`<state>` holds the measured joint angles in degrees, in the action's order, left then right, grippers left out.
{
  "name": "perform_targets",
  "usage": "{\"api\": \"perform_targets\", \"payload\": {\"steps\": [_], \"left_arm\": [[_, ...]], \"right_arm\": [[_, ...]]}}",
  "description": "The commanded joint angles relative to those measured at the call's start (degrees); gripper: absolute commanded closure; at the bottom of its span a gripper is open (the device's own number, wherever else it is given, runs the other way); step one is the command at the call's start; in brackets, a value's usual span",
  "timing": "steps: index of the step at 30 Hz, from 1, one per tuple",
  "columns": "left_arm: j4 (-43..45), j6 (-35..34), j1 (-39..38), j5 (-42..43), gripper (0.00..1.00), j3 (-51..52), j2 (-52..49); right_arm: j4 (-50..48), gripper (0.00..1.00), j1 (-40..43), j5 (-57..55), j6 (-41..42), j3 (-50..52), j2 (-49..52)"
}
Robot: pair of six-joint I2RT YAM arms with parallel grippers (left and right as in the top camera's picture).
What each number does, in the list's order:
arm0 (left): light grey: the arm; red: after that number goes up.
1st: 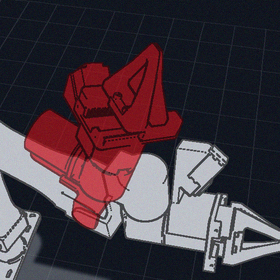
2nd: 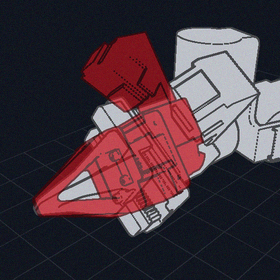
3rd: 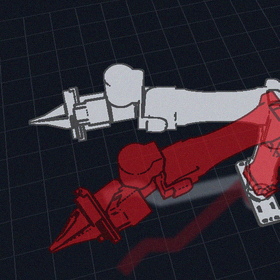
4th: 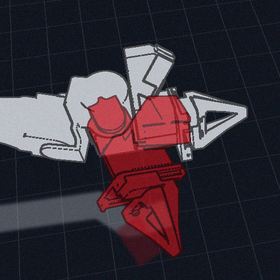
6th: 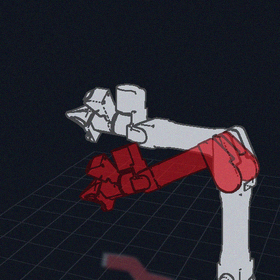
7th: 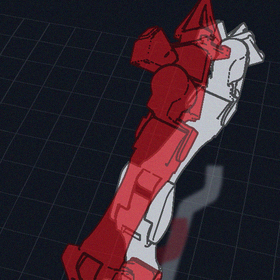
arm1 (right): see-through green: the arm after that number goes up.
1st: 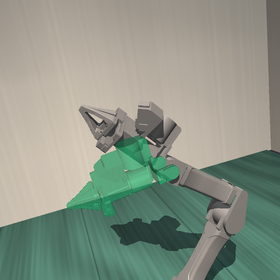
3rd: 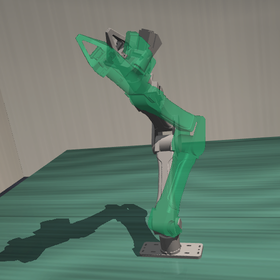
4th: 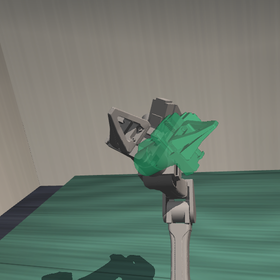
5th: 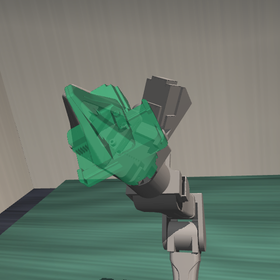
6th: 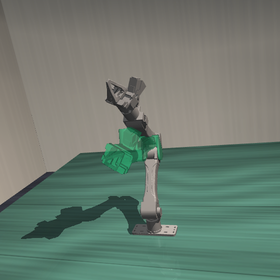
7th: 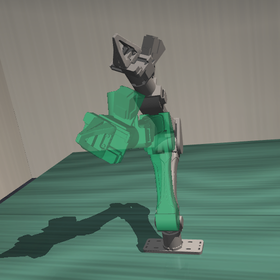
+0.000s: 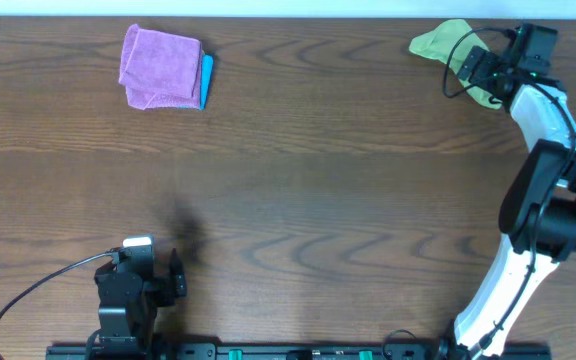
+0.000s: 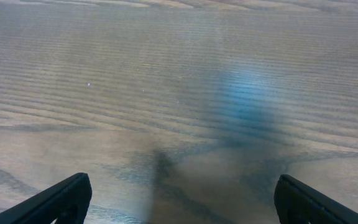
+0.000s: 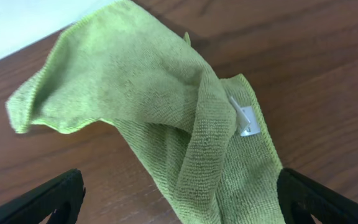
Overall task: Fold the cloth
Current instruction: 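Reach the right gripper forward to the crumpled green cloth, then close the right gripper on a corner of the green cloth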
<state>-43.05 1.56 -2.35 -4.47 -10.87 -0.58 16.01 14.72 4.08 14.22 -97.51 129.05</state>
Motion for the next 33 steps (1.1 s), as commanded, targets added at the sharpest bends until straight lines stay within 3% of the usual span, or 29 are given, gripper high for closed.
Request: {"api": "perform_targets", "payload": {"steps": [1, 8, 10, 13, 19, 23, 25, 29, 31, 33], "left_arm": [[-0.6, 0.8, 0.2, 0.5, 0.05, 1.1, 0.4], [-0.6, 0.8, 0.2, 0.5, 0.05, 1.1, 0.4], [-0.6, 0.8, 0.2, 0.5, 0.05, 1.1, 0.4], [-0.6, 0.8, 0.2, 0.5, 0.05, 1.1, 0.4], [-0.6, 0.8, 0.2, 0.5, 0.05, 1.1, 0.4], [-0.6, 0.8, 0.2, 0.5, 0.05, 1.1, 0.4], [-0.6, 0.8, 0.2, 0.5, 0.05, 1.1, 0.4], [-0.6, 0.8, 0.2, 0.5, 0.05, 1.1, 0.4], [-0.6, 0.8, 0.2, 0.5, 0.05, 1.1, 0.4], [-0.6, 0.8, 0.2, 0.5, 0.05, 1.1, 0.4]], "right_arm": [[-0.2, 0.05, 0.4, -0.2, 2.1, -1.0, 2.3], [-0.8, 0.08, 0.3, 0.1, 2.5, -1.0, 4.3], [-1.1, 0.19, 0.3, 0.1, 2.5, -1.0, 4.4], [-2.0, 0.43, 0.3, 0.1, 2.5, -1.0, 4.4], [-2.2, 0.57, 0.3, 0.1, 2.5, -1.0, 4.4], [-2.1, 0.59, 0.2, 0.1, 2.5, -1.0, 4.4], [-2.4, 0.50, 0.2, 0.1, 2.5, -1.0, 4.5], [-3.0, 0.48, 0.3, 0.1, 2.5, -1.0, 5.1], [-3.0, 0.50, 0.3, 0.1, 2.5, -1.0, 5.4], [-3.2, 0.61, 0.2, 0.1, 2.5, -1.0, 5.4]]}}
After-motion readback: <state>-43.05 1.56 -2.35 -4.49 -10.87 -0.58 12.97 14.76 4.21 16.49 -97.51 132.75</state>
